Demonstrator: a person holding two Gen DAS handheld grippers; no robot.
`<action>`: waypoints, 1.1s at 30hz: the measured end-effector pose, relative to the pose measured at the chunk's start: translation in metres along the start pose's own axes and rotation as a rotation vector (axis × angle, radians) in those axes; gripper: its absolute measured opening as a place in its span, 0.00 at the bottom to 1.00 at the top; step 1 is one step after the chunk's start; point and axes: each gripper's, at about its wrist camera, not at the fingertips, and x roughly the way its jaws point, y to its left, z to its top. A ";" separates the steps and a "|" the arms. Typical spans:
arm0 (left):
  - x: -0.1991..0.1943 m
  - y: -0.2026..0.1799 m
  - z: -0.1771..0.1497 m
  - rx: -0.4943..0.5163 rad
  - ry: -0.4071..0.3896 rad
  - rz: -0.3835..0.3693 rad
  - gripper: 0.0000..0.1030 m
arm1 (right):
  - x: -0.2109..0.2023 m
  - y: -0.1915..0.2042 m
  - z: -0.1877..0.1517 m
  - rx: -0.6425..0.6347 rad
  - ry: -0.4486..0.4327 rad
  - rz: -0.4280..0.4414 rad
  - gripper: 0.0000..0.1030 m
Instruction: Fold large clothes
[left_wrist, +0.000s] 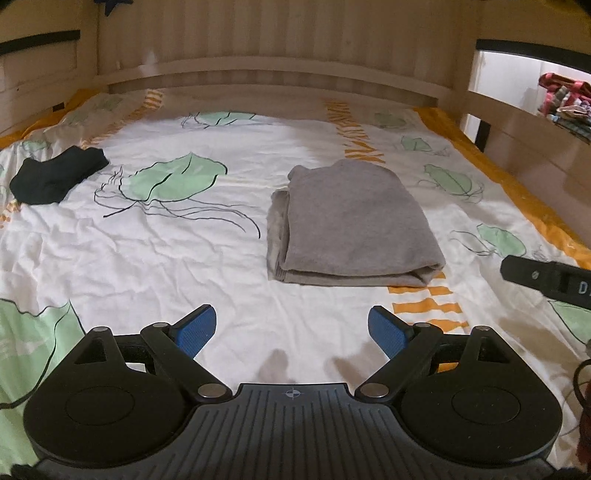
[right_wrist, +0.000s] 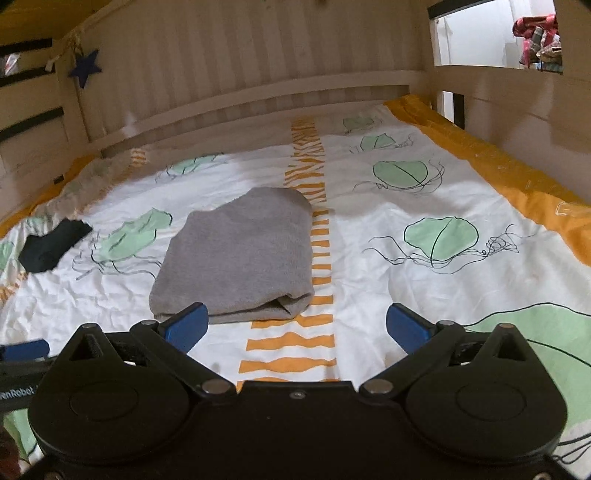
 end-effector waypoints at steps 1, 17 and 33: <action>-0.001 0.000 0.000 -0.001 0.003 0.001 0.87 | -0.001 -0.001 0.000 0.006 -0.005 0.004 0.99; -0.001 0.008 0.006 -0.011 0.015 0.028 0.87 | 0.002 0.007 -0.004 -0.040 0.031 0.003 0.99; 0.007 0.007 0.007 0.007 0.046 0.014 0.87 | 0.006 0.012 -0.007 -0.051 0.056 0.012 0.99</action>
